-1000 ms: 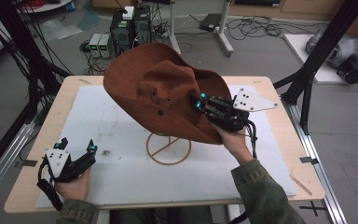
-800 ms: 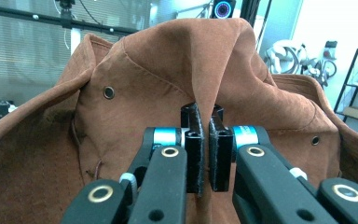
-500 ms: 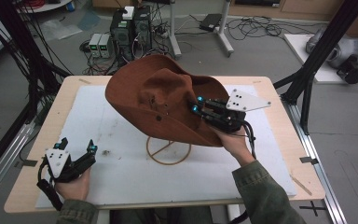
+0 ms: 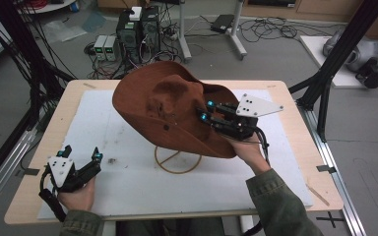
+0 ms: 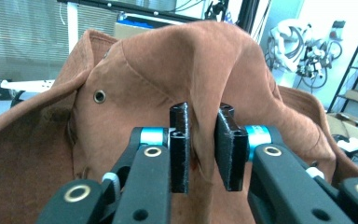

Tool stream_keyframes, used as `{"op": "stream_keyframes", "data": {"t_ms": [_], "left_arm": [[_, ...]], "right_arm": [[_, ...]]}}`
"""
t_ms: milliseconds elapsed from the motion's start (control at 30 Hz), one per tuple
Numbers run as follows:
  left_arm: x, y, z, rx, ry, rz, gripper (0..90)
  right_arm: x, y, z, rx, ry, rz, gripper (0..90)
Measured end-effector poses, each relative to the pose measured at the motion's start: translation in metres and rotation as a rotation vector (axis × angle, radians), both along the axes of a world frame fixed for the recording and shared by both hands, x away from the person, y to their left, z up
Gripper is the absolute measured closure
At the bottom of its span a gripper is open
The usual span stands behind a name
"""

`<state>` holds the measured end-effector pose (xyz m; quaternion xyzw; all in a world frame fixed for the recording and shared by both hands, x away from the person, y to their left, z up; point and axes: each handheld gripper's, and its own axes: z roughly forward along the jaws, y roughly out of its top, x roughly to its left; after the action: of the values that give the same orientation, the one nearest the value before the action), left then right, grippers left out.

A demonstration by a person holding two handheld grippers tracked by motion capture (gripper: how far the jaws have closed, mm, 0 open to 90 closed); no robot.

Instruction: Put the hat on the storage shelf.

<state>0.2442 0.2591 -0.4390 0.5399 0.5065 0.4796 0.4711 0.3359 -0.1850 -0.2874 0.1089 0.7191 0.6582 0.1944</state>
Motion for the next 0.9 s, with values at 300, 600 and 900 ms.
{"op": "stream_keyframes", "data": {"t_ms": [300, 600, 900], "left_arm": [[0.000, 0.000, 0.000, 0.001, 0.001, -0.002, 16.2], [0.000, 0.001, 0.000, -0.005, -0.002, 0.002, 16.2], [0.000, 0.001, 0.000, 0.001, 0.002, -0.001, 16.2]], "right_arm": [[0.000, 0.007, 0.001, -0.002, -0.016, 0.000, 71.2], [-0.002, 0.010, 0.006, 0.009, -0.034, -0.006, 44.8], [-0.003, -0.004, 0.006, 0.075, -0.021, -0.094, 20.5]]}}
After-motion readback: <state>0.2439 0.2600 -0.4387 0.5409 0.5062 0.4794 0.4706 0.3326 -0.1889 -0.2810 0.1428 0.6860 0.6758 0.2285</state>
